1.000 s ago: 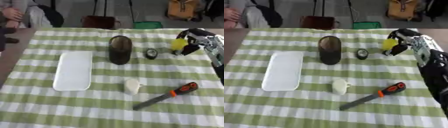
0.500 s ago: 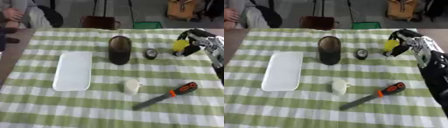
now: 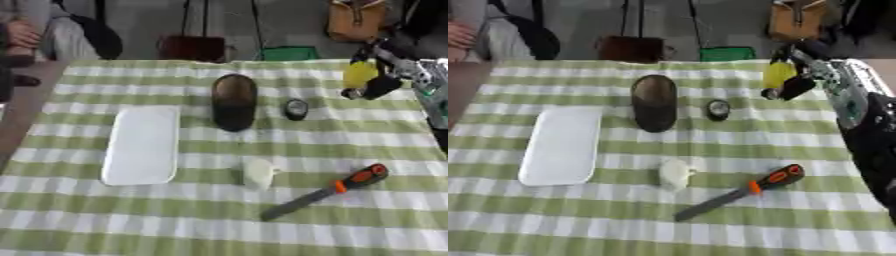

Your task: Pick up objects on the table and place them in the box.

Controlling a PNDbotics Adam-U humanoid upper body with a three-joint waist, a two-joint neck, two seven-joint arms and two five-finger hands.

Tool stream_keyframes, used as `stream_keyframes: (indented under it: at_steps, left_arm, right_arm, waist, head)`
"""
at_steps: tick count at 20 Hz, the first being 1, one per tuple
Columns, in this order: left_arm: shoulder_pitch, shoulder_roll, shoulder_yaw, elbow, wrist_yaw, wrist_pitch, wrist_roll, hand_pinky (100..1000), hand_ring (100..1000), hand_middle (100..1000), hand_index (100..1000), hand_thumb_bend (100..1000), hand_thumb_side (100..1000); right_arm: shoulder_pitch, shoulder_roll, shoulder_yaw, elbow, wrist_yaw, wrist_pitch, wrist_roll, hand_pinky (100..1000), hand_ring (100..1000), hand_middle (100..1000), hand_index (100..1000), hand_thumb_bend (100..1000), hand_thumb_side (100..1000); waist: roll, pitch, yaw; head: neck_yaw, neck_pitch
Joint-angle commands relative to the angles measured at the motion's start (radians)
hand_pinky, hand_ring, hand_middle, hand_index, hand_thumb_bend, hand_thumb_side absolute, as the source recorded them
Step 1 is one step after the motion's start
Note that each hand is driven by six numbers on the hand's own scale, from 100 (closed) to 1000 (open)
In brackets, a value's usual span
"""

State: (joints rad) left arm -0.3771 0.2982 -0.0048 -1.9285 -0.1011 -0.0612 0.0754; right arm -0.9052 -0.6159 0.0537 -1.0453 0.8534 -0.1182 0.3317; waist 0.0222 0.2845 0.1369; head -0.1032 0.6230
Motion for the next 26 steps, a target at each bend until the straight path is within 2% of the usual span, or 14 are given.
stream_keyframes:
  at_steps: [1, 5, 8, 9, 13, 18, 26]
  left_arm:
    - [-0.007, 0.020, 0.009, -0.018, 0.003, -0.002, 0.001, 654, 750, 889, 847, 565, 754]
    - [-0.009, 0.021, 0.008, -0.019, 0.005, -0.001, 0.003, 653, 751, 889, 848, 567, 749]
    - [-0.010, 0.021, 0.008, -0.020, 0.007, -0.001, 0.006, 653, 751, 889, 848, 568, 749]
    - [-0.013, 0.019, 0.008, -0.021, 0.008, -0.001, 0.008, 653, 753, 889, 849, 574, 741]
    - [-0.022, 0.014, 0.007, -0.024, 0.013, -0.001, 0.014, 654, 754, 888, 849, 581, 733]
    - [-0.033, 0.007, 0.002, -0.025, 0.018, -0.002, 0.013, 654, 755, 888, 849, 584, 730]
    - [-0.058, -0.013, -0.013, -0.031, 0.031, -0.004, -0.001, 655, 755, 887, 849, 584, 729]
  right_arm:
    - [-0.020, -0.034, 0.034, -0.131, -0.044, -0.034, 0.008, 134, 348, 571, 724, 457, 287]
    - [-0.038, -0.008, 0.101, -0.260, -0.087, -0.071, 0.054, 136, 351, 573, 724, 448, 296]
    - [-0.054, 0.017, 0.129, -0.300, -0.108, -0.079, 0.082, 135, 351, 573, 723, 448, 296]
    - [-0.068, 0.045, 0.145, -0.303, -0.111, -0.084, 0.094, 135, 351, 575, 724, 444, 295]
    - [-0.109, 0.134, 0.178, -0.255, -0.095, -0.095, 0.128, 136, 351, 574, 724, 447, 288]
    - [-0.136, 0.203, 0.175, -0.174, -0.060, -0.101, 0.128, 135, 348, 569, 721, 456, 281]
    - [-0.134, 0.316, 0.173, -0.063, -0.010, -0.111, 0.122, 130, 339, 557, 714, 475, 253]
  waist:
    - [-0.005, -0.034, 0.003]
    - [-0.013, -0.045, 0.017]
    - [-0.018, -0.052, 0.029]
    - [-0.024, -0.060, 0.048]
    - [-0.039, -0.076, 0.102]
    - [-0.049, -0.084, 0.145]
    - [-0.042, -0.072, 0.191]
  head:
    - [0.003, -0.008]
    - [-0.002, -0.007]
    - [-0.006, -0.005]
    - [-0.013, -0.005]
    - [-0.030, -0.006]
    - [-0.047, -0.011]
    - [-0.061, -0.015]
